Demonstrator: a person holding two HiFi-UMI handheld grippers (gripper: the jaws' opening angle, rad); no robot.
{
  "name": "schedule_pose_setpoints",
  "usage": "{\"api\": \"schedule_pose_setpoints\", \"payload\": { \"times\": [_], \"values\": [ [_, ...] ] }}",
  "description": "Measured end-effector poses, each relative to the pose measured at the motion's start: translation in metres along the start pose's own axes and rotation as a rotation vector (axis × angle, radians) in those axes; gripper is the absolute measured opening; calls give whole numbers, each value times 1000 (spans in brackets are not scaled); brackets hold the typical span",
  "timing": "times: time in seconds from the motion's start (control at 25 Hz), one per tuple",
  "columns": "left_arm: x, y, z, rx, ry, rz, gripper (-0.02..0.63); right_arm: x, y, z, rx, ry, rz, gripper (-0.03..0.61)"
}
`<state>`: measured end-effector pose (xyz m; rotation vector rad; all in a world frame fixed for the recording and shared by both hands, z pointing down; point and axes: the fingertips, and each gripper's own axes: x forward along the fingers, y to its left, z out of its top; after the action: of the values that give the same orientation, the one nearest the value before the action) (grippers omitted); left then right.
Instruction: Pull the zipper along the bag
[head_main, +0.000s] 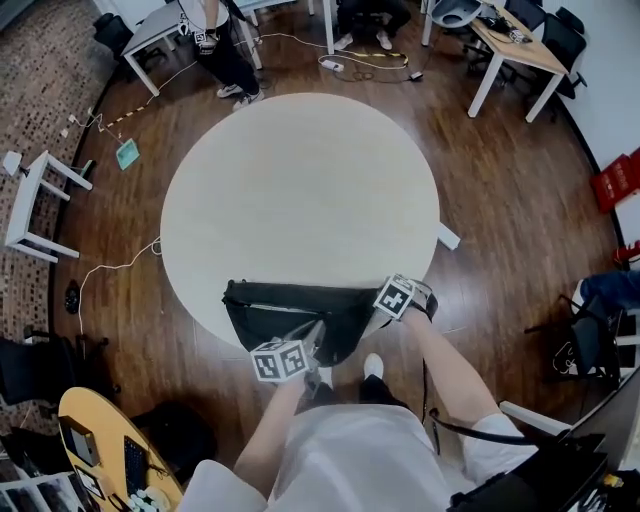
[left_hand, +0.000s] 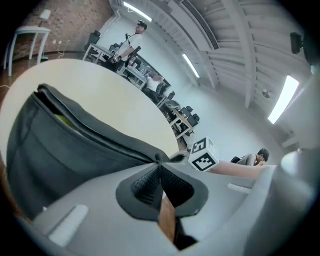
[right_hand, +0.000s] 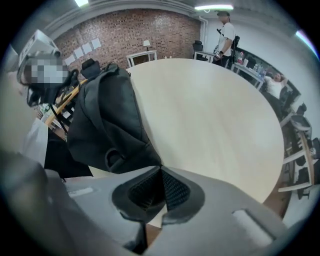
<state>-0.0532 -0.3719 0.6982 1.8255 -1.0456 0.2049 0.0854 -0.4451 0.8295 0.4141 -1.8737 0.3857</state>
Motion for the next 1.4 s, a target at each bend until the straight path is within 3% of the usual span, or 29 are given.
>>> {"api": "schedule_pose_setpoints", "payload": {
  "times": [0.2,0.36,0.48,0.68,0.76,0.84,0.96,1.16,1.28,1.4],
  "values": [
    [-58,78,44,24,-87,83,22,4,-5,0,3,16,-111,-9],
    [-108,160,87,44,-158,231,22,8,-7,1,-2,53,-199,-11],
    [-132,220,112,14,-194,324,23,7,-11,-3,18,85,-240,-11],
    [-130,302,111,176,-66,490,23,8,-11,-3,94,86,-261,-11],
    [-117,322,103,199,-14,497,24,8,-12,-2,130,93,-271,-11],
    [-104,333,93,204,15,477,25,7,-13,-4,171,98,-278,-11],
    [-97,335,92,185,-14,449,26,6,-14,-6,205,108,-294,-11],
    [-107,309,94,243,-63,387,33,6,-17,-8,162,121,-334,-12],
    [-126,295,98,256,-105,367,57,-11,-18,-7,230,68,-365,-12],
    [-160,296,106,249,-171,390,61,-42,-28,4,338,-31,-453,-12]
  ]
}}
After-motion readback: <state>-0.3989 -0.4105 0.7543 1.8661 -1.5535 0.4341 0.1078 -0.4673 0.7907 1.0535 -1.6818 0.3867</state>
